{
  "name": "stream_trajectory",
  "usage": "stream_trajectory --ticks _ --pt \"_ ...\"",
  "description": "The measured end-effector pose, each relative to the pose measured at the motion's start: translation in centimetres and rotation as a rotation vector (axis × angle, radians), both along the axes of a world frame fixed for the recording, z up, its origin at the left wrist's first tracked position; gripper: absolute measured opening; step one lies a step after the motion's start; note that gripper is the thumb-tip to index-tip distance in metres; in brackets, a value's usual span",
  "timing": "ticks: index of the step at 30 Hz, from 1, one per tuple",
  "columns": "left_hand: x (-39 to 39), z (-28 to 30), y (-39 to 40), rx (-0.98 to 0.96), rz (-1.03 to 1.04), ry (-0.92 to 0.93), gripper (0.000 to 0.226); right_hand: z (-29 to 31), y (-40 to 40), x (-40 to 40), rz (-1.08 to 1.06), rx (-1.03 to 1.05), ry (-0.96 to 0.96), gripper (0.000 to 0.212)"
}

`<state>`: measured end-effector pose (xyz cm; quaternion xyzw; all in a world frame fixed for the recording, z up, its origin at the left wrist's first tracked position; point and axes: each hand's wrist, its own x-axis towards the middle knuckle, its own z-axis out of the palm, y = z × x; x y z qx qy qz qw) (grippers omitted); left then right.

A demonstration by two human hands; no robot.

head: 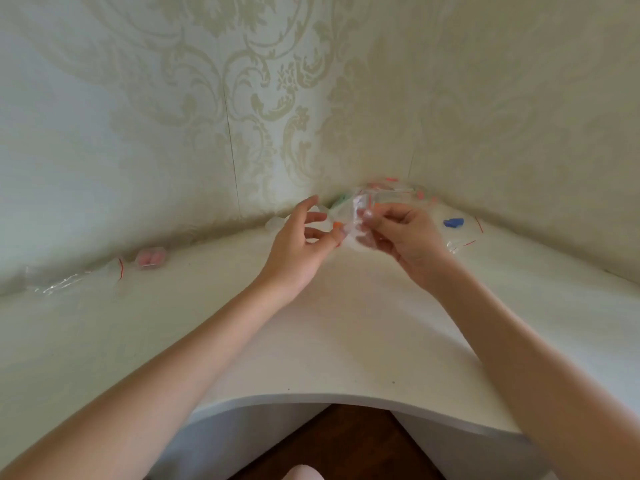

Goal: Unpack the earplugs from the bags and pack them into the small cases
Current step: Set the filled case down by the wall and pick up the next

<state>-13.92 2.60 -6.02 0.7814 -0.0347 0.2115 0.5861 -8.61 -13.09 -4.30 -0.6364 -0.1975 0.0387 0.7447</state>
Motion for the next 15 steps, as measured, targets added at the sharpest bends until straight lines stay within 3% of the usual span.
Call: stream_trajectory --ticks 2,4,6,8,10,12,15 --pt "0.4 0.0 0.3 -0.085 -0.025 0.152 0.081 -0.2 0.4 -0.5 0.148 0.039 0.075 0.012" --pt "0.7 -0.1 0.8 -0.224 -0.125 0.245 0.079 -0.2 0.3 -0.4 0.206 0.07 0.113 0.014" --pt "0.9 -0.2 1.1 -0.342 -0.231 0.227 0.045 -0.2 0.0 -0.2 0.199 0.079 0.129 0.012" --pt "0.8 0.0 1.1 -0.413 -0.196 0.189 0.016 -0.2 -0.2 -0.1 0.171 0.056 0.131 0.011" --pt "0.8 0.0 1.2 -0.315 -0.066 0.129 0.016 -0.3 -0.4 0.0 0.149 0.023 0.13 0.015" --pt "0.5 0.2 1.1 -0.072 0.106 0.011 0.015 -0.3 -0.3 0.0 0.115 -0.015 0.123 0.014" --pt "-0.5 0.6 0.1 -0.075 0.052 -0.145 0.014 -0.3 0.1 -0.5 -0.019 -0.188 -0.067 0.024"
